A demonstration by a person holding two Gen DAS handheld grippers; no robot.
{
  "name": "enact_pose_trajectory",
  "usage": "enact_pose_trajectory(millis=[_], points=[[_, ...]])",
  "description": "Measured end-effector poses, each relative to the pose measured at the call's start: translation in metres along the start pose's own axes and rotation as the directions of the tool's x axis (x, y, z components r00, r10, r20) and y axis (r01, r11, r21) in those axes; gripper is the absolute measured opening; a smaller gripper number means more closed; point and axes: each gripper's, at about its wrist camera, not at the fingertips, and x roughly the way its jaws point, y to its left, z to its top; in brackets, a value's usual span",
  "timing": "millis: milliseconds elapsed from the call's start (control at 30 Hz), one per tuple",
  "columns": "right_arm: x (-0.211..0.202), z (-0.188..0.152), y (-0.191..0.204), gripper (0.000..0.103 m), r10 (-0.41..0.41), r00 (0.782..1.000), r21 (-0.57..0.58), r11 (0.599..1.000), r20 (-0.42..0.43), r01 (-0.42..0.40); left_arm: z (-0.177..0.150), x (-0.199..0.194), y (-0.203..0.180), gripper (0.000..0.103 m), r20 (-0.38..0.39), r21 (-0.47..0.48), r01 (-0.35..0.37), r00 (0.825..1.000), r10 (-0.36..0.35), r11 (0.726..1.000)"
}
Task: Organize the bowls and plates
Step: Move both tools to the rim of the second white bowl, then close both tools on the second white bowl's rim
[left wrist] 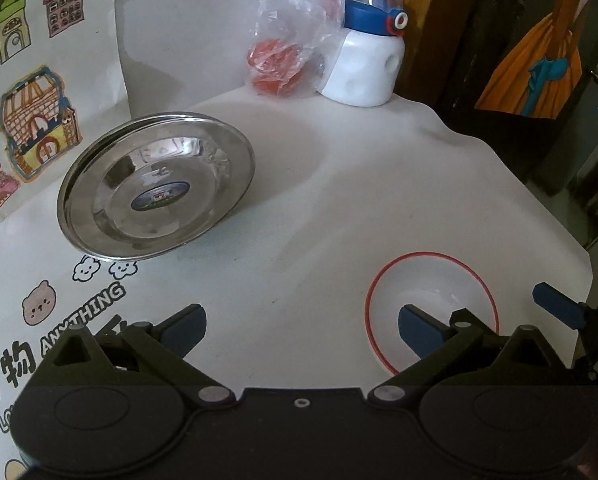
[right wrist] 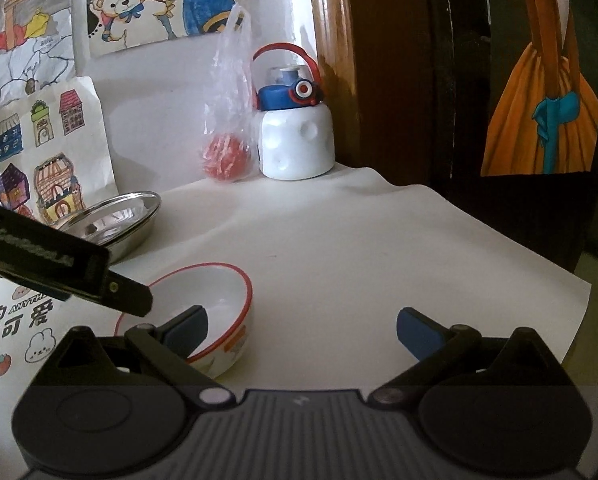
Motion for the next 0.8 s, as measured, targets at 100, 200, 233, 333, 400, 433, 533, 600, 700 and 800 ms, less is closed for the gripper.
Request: enact_pose_trajectory(millis=[100, 200, 233, 333, 400, 433, 533, 600, 700, 800], points=[[-0.003, -0.002, 0.000, 0.095, 0.008, 1.000, 0.013, 1.000, 0.012, -0.008, 0.000, 0.003, -0.001, 0.093, -0.011, -0.004, 0.013, 1.000, -0.014, 1.000], [-0.004, -0.004, 0.000, 0.091, 0.022, 1.000, 0.032, 0.999, 0.018, -0.023, -0.001, 0.006, -0.002, 0.085, -0.031, -0.015, 0.037, 0.999, -0.038, 0.999], [-0.004, -0.004, 0.000, 0.091, 0.024, 1.000, 0.038, 0.999, 0.019, -0.025, -0.002, 0.007, -0.002, 0.081, -0.035, -0.017, 0.045, 0.998, -0.046, 0.999], [-0.004, -0.006, 0.000, 0.089, 0.055, 0.998, 0.061, 0.997, 0.020, -0.056, -0.004, 0.009, -0.006, 0.070, -0.049, -0.006, 0.062, 0.997, -0.063, 0.998], [-0.003, -0.007, 0.000, 0.084, 0.066, 0.998, 0.068, 0.995, 0.015, -0.067, -0.004, 0.013, -0.009, 0.063, -0.074, 0.005, 0.068, 0.995, -0.067, 0.998], [-0.003, -0.007, 0.000, 0.080, 0.071, 0.997, 0.072, 0.995, 0.013, -0.072, -0.003, 0.014, -0.011, 0.055, -0.087, 0.008, 0.072, 0.994, -0.071, 0.997], [-0.003, -0.009, 0.000, 0.072, 0.092, 0.996, 0.095, 0.991, 0.005, -0.092, -0.002, 0.016, -0.013, 0.047, -0.095, 0.010, 0.077, 0.993, -0.076, 0.997], [-0.003, -0.009, -0.001, 0.069, 0.105, 0.994, 0.122, 0.987, -0.005, -0.103, -0.002, 0.015, -0.013, 0.044, -0.096, 0.007, 0.086, 0.992, -0.085, 0.996], [-0.002, -0.010, -0.003, 0.062, 0.131, 0.991, 0.170, 0.977, -0.005, -0.128, -0.003, 0.014, -0.012, 0.037, -0.093, -0.002, 0.098, 0.991, -0.098, 0.995], [-0.003, -0.011, -0.002, 0.048, 0.148, 0.989, 0.196, 0.970, 0.002, -0.145, -0.005, 0.012, -0.012, 0.031, -0.088, -0.013, 0.107, 0.990, -0.108, 0.994]])
